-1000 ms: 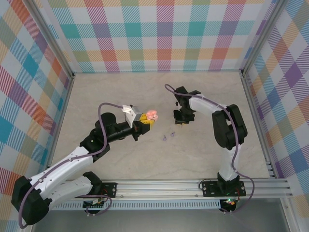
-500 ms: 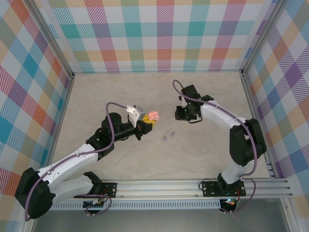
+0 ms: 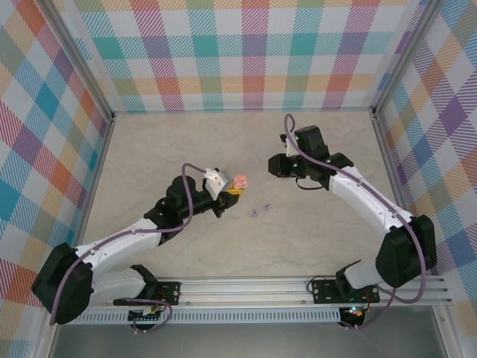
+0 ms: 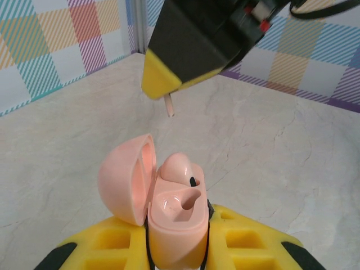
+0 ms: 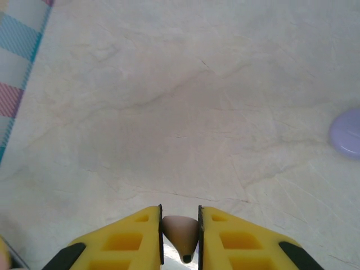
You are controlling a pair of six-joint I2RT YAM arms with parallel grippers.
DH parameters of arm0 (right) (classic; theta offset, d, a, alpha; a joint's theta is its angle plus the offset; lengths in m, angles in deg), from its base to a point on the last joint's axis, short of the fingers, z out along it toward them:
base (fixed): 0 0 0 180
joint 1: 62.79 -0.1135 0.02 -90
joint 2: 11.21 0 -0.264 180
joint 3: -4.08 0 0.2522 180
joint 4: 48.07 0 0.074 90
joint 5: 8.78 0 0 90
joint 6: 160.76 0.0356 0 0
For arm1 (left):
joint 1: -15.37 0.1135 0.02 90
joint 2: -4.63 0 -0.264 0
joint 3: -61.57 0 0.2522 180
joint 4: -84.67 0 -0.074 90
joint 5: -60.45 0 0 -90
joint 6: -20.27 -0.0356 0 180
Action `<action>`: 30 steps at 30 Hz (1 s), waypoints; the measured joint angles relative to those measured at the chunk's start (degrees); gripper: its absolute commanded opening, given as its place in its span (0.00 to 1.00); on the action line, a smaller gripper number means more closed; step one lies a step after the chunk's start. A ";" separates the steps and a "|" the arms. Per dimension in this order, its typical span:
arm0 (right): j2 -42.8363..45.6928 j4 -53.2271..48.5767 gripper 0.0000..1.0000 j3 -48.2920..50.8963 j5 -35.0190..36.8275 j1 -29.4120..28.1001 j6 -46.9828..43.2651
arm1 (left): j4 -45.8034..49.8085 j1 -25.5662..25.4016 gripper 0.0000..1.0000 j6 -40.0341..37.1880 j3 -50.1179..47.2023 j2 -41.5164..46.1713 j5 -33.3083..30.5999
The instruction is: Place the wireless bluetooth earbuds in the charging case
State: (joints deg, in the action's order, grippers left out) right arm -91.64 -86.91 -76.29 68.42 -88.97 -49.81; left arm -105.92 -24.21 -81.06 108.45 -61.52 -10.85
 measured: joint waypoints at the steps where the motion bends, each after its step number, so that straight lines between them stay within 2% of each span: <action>1: 0.57 0.37 0.22 0.04 -0.79 0.00 -0.02 | -0.31 0.00 0.15 -0.46 0.00 -0.57 0.04; 15: 7.45 6.23 0.23 3.23 -9.31 -0.13 -0.90 | -8.00 0.00 0.15 -3.50 0.20 -9.57 0.52; 30: 7.63 8.15 0.23 3.30 -11.76 -3.69 -2.40 | -9.09 0.00 0.15 -3.21 3.37 -10.67 3.30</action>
State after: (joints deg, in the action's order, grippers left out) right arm -84.01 -78.76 -72.99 56.66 -92.66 -52.21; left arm -115.02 -24.21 -84.27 111.82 -72.18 -7.55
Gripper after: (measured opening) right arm 0.230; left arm 0.216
